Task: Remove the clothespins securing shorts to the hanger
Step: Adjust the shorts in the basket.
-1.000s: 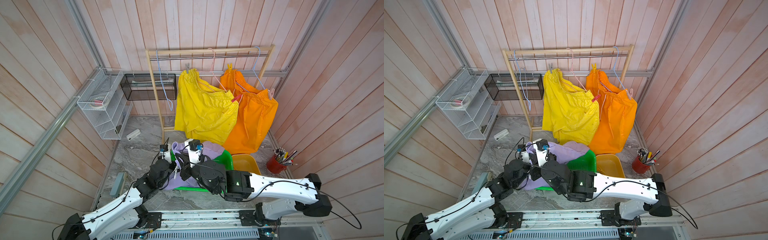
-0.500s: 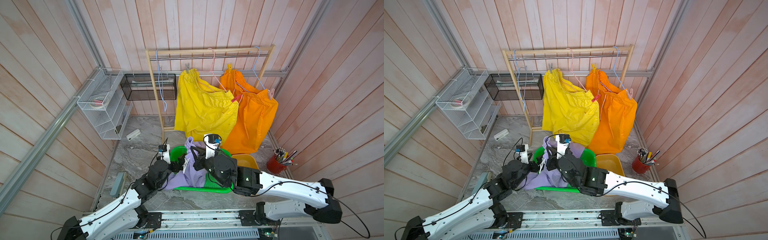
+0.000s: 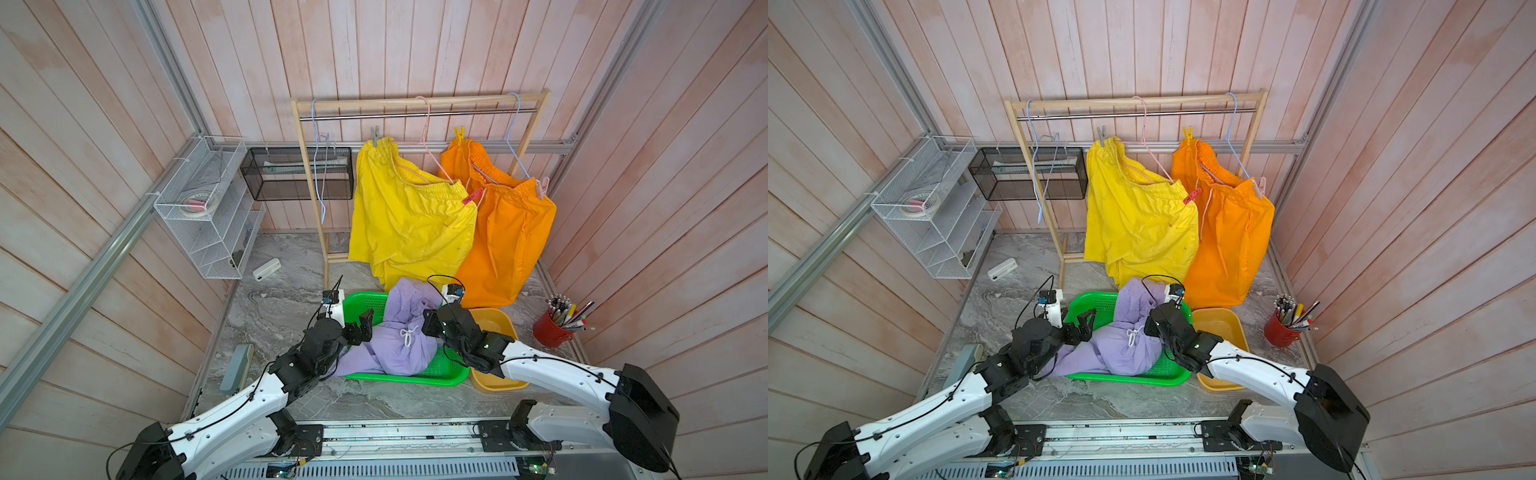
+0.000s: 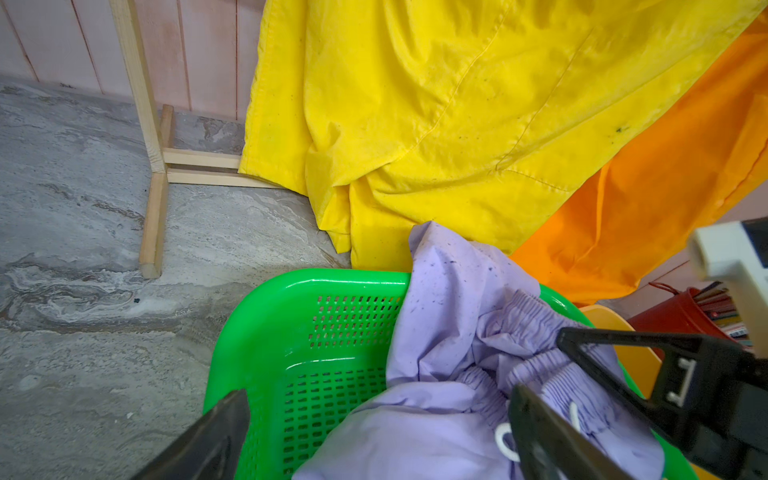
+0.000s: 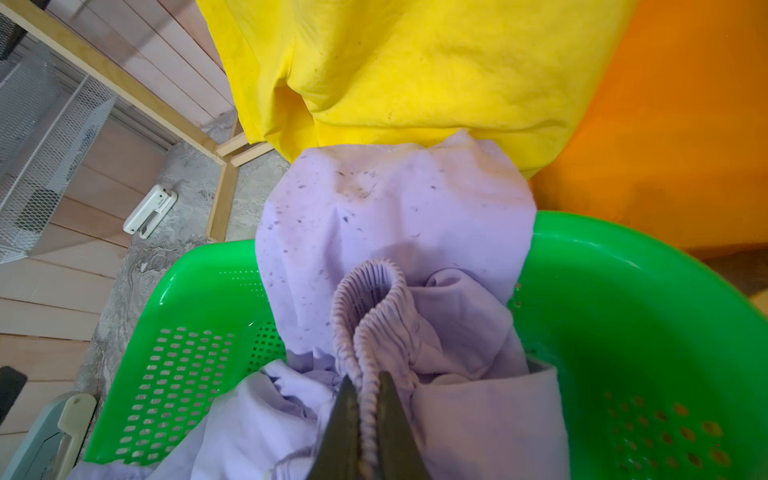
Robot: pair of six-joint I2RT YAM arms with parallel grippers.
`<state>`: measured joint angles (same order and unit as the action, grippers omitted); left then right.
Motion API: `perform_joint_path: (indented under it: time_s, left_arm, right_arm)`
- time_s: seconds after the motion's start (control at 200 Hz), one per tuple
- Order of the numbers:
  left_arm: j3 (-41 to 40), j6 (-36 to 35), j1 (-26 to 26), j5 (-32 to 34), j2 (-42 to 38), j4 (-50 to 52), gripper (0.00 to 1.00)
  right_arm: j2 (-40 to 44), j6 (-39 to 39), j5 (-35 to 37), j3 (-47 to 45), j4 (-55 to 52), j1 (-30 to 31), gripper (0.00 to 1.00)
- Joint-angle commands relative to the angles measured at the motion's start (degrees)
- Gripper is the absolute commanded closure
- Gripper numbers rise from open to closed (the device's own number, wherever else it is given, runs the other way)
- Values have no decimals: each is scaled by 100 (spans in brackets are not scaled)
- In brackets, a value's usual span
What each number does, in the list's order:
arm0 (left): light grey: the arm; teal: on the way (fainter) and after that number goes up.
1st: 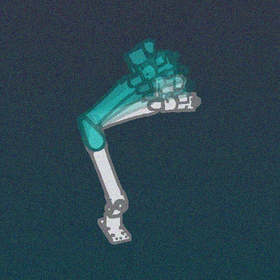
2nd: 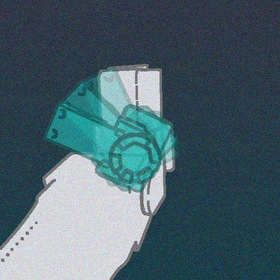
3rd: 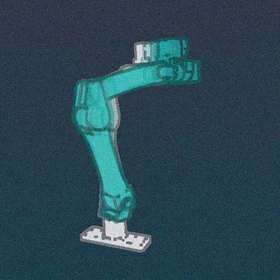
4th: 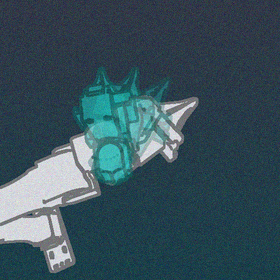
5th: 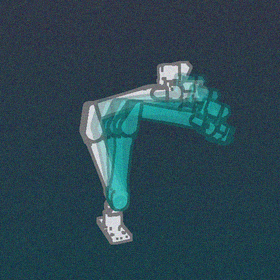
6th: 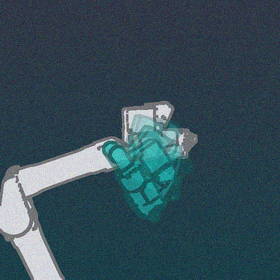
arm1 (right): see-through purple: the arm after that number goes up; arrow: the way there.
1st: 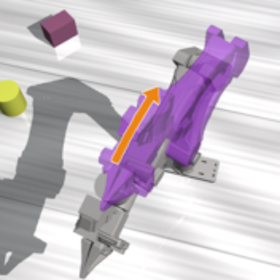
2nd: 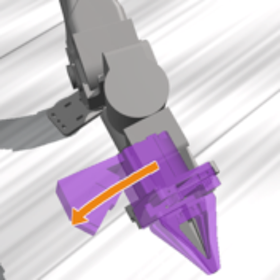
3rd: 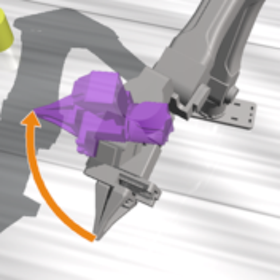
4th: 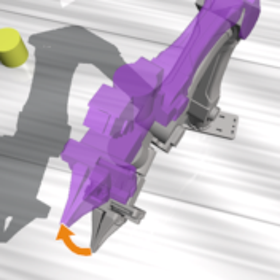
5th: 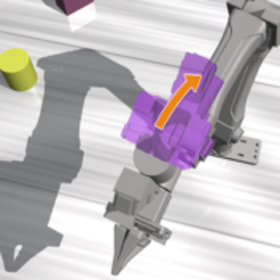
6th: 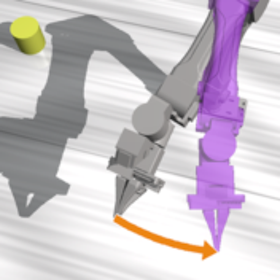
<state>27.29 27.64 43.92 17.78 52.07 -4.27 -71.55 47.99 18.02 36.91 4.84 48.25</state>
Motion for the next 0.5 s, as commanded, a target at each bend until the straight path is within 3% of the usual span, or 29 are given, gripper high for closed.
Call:
perform_joint_path:
  time_s: [0.0, 0.21, 0.35, 0.495]
  left_arm:
    - [66, -78, -16, -150, 141, -200, 1]
    - [153, -114, -18, -254, 391, -282, 0]
    - [344, -162, -17, -389, 578, -203, 0]
    - [501, -162, -21, -329, 692, -46, 0]
  right_arm:
    - [-396, -61, -566, 71, 514, -237, 100]
    - [-1474, -79, -884, 174, 752, -456, 100]
    - [-1716, -97, -1057, 153, 781, -494, 100]
    - [-1183, -145, -1150, 91, 577, -483, 70]
